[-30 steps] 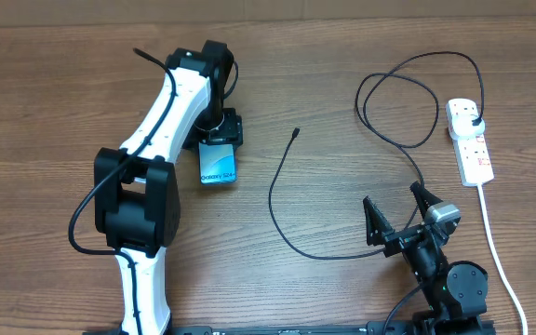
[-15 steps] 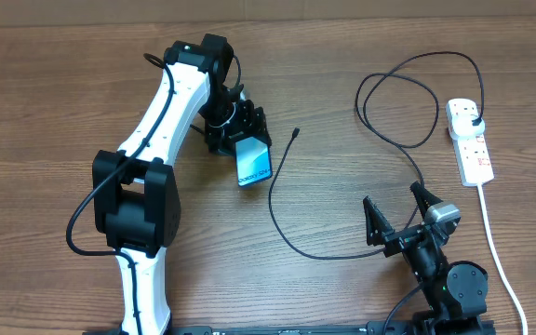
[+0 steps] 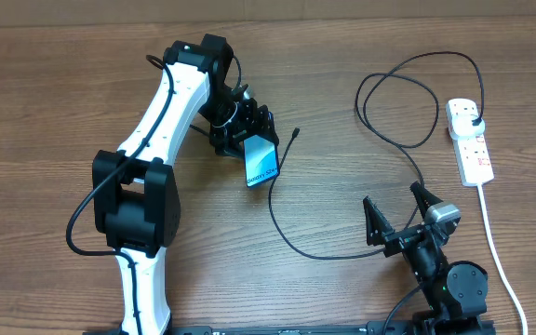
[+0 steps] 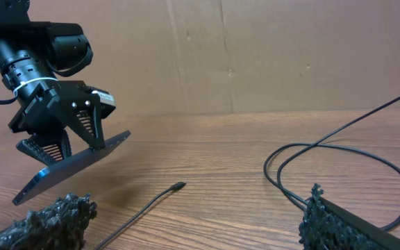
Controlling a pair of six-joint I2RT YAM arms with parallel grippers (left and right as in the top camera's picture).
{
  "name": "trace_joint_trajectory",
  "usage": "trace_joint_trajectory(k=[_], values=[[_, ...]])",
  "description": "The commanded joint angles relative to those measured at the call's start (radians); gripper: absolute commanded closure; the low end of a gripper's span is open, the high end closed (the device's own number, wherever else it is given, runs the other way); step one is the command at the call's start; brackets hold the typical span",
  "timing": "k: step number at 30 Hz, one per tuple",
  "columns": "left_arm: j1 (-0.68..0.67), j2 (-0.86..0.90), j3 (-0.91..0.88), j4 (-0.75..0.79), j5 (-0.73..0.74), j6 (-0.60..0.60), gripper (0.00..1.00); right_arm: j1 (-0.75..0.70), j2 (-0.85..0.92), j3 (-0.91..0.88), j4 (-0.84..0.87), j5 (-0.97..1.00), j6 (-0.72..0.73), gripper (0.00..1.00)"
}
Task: Plug charger to phone and switch on socket
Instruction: 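Raise the phone upright with the left gripper toward the table center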
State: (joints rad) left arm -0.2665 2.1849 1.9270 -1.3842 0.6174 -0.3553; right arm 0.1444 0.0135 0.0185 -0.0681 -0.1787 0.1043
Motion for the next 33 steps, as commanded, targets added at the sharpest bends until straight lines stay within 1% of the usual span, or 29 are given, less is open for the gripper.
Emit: trace_joint_trajectory(k=[1,3,7,10,13,15,21,27,30,33], values=[[0.005,0.001,0.031,-0.003,0.076,0.019,0.34,-0.005,-0.011,-0.011,0.006,0.001,0.002,0.0],[0.005,0.001,0.031,-0.003,0.104,0.018,0.37,-0.005,-0.011,-0.011,0.006,0.001,0.002,0.0],[0.005,0.001,0.031,0.001,0.154,0.011,0.37,-0.005,-0.011,-0.011,0.006,0.001,0.002,0.0],[0.005,0.001,0.031,0.0,0.162,-0.04,0.35,-0.005,-0.011,-0.011,0.006,0.001,0.002,0.0],[0.005,0.001,0.031,0.0,0.168,-0.122,0.32,-0.005,-0.011,-0.011,0.006,0.001,0.002,0.0],[0.005,0.001,0.031,0.0,0.194,-0.176,0.32,-0.005,-0.011,-0.011,0.006,0.001,0.002,0.0],[0.006,0.001,0.031,-0.003,0.358,-0.302,0.34,-0.005,-0.011,-0.011,0.006,0.001,0.002,0.0],[0.021,0.001,0.031,-0.004,0.548,-0.381,0.34,-0.005,-0.011,-0.011,0.006,0.001,0.002,0.0],[0.034,0.001,0.031,-0.006,0.612,-0.42,0.37,-0.005,-0.011,-0.011,0.006,0.001,0.002,0.0],[0.049,0.001,0.031,-0.018,0.67,-0.46,0.37,-0.005,-0.011,-0.011,0.006,0.001,0.002,0.0]])
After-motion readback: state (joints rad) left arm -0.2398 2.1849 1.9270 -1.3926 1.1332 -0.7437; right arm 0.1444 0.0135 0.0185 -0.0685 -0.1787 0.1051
